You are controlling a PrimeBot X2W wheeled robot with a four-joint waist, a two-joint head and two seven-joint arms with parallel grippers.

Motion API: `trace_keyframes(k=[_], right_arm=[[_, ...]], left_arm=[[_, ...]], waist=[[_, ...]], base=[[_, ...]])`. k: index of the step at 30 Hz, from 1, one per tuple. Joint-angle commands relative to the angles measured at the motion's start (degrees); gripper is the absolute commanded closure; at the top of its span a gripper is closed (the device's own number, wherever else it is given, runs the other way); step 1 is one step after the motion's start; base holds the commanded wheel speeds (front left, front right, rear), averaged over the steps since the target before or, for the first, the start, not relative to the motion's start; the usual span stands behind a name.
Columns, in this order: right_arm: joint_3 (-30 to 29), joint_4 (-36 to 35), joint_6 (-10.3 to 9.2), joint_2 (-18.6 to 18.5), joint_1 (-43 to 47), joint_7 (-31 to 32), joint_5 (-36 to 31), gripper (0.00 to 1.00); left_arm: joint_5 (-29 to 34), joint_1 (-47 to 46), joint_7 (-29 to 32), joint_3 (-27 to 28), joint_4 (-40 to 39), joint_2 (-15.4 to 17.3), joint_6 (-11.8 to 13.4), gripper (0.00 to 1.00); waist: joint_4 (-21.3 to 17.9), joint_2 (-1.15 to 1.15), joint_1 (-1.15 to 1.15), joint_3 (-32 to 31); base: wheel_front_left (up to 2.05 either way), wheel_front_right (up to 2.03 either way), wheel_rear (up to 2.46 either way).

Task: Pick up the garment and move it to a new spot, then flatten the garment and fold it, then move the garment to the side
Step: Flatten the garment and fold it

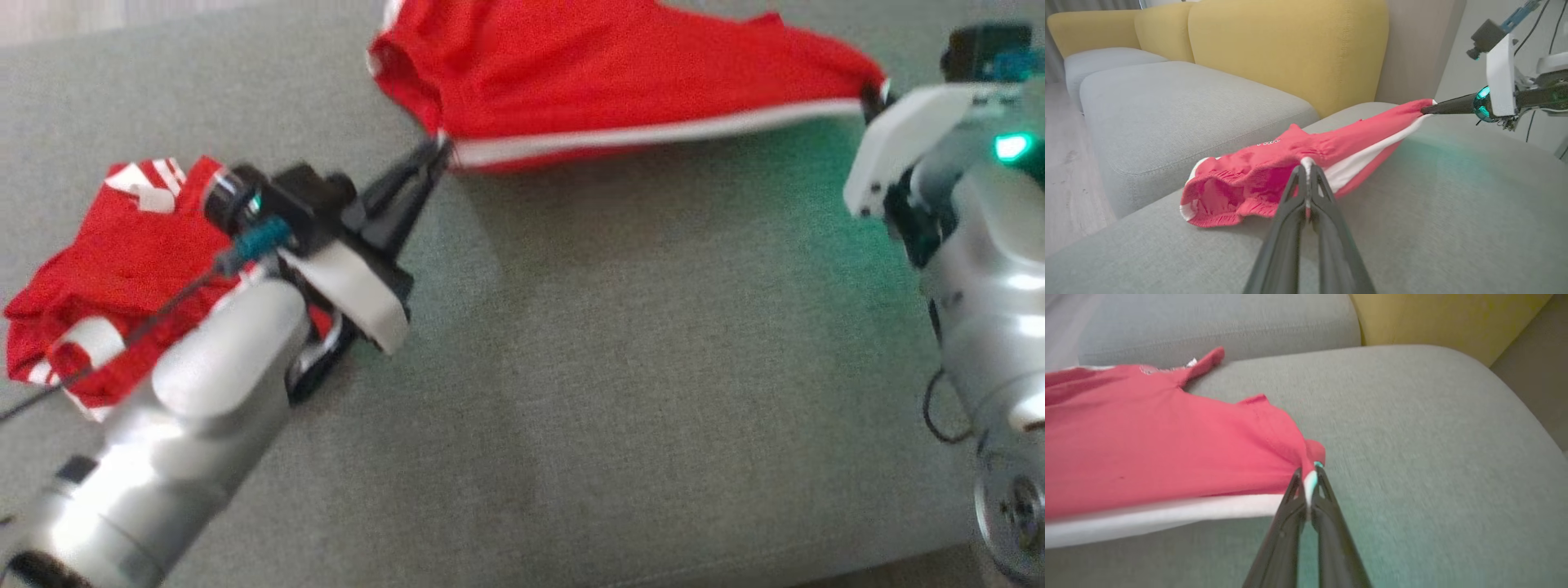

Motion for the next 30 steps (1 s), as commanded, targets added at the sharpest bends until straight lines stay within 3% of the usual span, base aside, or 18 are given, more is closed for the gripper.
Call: trace_keyframes(k=[1,7,16,24,30], right_arm=[[1.7,-1.3,-0.05,-1.2,0.6,0.6,1.3,1.0],[7.4,-2.9,-0.05,-4.1,5.7,4.3,7.6,1.0],[11.5,-11.2,-0.05,-9.3,15.3,7.7,16.9,1.0],[8.4,-22.5,-0.05,-14.1,24.5,9.4,22.2,1.0],[1.8,-31.0,-0.05,-14.0,28.0,10.1,21.2,1.0]], left_arm=[[-0.8,-0.8,-0.1,1.8,-1.8,2.9,0.1,1.0],[-0.9,4.7,0.2,-0.2,-6.3,3.3,1.8,1.0],[-2.8,13.9,1.2,-2.0,-15.1,3.6,6.2,1.0],[-4.1,19.6,2.6,-3.3,-24.3,2.5,10.7,1.0],[-4.2,20.1,2.9,-2.9,-26.9,2.4,12.9,1.0]], waist=[[0.1,0.0,0.01,-1.6],[-0.6,0.0,0.01,-5.2],[-3.2,0.0,0.01,-11.1],[-3.7,0.0,0.01,-13.5],[-2.7,0.0,0.01,-12.9]], base=[[0.0,0.0,0.0],[0.0,0.0,0.0],[0.0,0.0,0.0],[0.0,0.0,0.0],[0.0,0.0,0.0]])
